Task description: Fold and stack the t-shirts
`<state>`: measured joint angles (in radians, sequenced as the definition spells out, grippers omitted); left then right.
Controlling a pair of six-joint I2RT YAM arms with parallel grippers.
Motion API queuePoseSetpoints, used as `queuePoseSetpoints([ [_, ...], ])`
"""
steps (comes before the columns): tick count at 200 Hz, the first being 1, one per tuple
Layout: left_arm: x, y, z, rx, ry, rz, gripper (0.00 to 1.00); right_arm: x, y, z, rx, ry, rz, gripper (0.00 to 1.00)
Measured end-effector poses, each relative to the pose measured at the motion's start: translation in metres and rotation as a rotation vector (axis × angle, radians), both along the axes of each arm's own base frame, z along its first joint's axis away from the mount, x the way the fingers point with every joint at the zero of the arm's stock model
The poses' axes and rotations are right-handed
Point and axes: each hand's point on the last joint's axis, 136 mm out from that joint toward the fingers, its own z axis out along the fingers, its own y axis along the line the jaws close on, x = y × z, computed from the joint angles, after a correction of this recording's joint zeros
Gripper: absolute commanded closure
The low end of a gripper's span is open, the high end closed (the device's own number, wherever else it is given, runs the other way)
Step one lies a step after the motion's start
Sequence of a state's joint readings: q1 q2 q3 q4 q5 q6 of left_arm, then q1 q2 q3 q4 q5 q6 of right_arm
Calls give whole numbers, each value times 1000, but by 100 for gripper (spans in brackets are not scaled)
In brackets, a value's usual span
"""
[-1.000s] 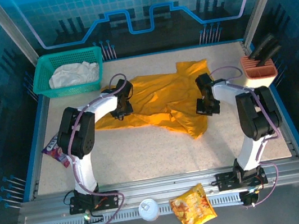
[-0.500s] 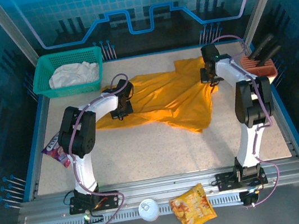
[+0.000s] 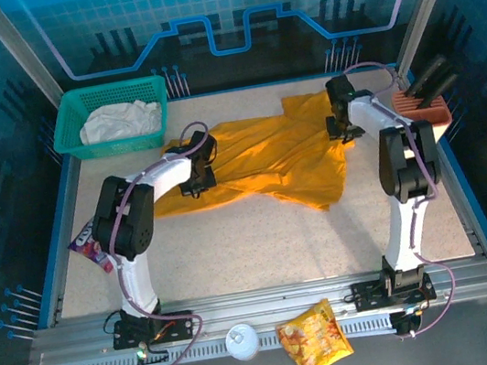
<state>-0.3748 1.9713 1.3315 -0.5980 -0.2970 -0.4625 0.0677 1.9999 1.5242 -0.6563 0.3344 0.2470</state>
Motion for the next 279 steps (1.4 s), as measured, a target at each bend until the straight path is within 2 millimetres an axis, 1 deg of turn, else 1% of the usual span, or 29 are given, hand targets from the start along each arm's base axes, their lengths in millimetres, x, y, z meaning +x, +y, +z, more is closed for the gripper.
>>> queuePoseSetpoints([
  [13, -3, -3, 10, -4, -14, -17, 71, -27, 6, 7, 19, 2, -7, 52],
  [22, -3, -6, 21, -12, -35, -32, 64, -46, 14, 11, 35, 2, -2, 53],
  [39, -1, -12, 45, -37, -90, -48, 53, -78, 36, 17, 76, -9, 21, 53],
  [51, -1, -16, 62, -51, -129, -60, 47, -98, 54, 17, 106, -9, 51, 53],
  [72, -4, -21, 85, -71, -175, -72, 41, -130, 85, 9, 139, 19, 112, 53],
  [93, -8, -26, 97, -82, -196, -86, 39, -156, 109, 0, 159, 52, 177, 53],
  [112, -12, -30, 106, -89, -208, -99, 38, -173, 125, -4, 172, 71, 220, 54],
  [121, -14, -30, 109, -91, -212, -102, 38, -178, 130, -6, 175, 79, 234, 54],
  [142, -16, -31, 117, -97, -226, -107, 44, -186, 134, -13, 175, 102, 245, 54],
  [158, -17, -31, 122, -103, -237, -106, 45, -186, 137, -19, 174, 116, 244, 54],
  [184, -18, -31, 125, -109, -242, -107, 46, -189, 142, -37, 148, 176, 252, 54],
  [205, -19, -30, 126, -109, -241, -108, 48, -187, 149, -48, 124, 212, 261, 57],
  [212, -19, -31, 126, -110, -240, -108, 49, -187, 150, -51, 110, 223, 262, 62],
  [219, -20, -30, 126, -110, -237, -108, 51, -187, 150, -54, 97, 230, 259, 69],
  [228, -21, -30, 125, -108, -234, -109, 52, -185, 152, -51, 89, 222, 252, 81],
  [234, -21, -30, 125, -108, -232, -109, 53, -183, 151, -50, 75, 216, 254, 93],
  [240, -21, -30, 125, -107, -231, -109, 54, -183, 149, -49, 62, 213, 251, 100],
  [264, -22, -29, 124, -105, -226, -109, 56, -183, 140, -44, 11, 214, 236, 100],
  [279, -22, -29, 124, -105, -226, -109, 61, -182, 138, -32, -6, 210, 251, 100],
])
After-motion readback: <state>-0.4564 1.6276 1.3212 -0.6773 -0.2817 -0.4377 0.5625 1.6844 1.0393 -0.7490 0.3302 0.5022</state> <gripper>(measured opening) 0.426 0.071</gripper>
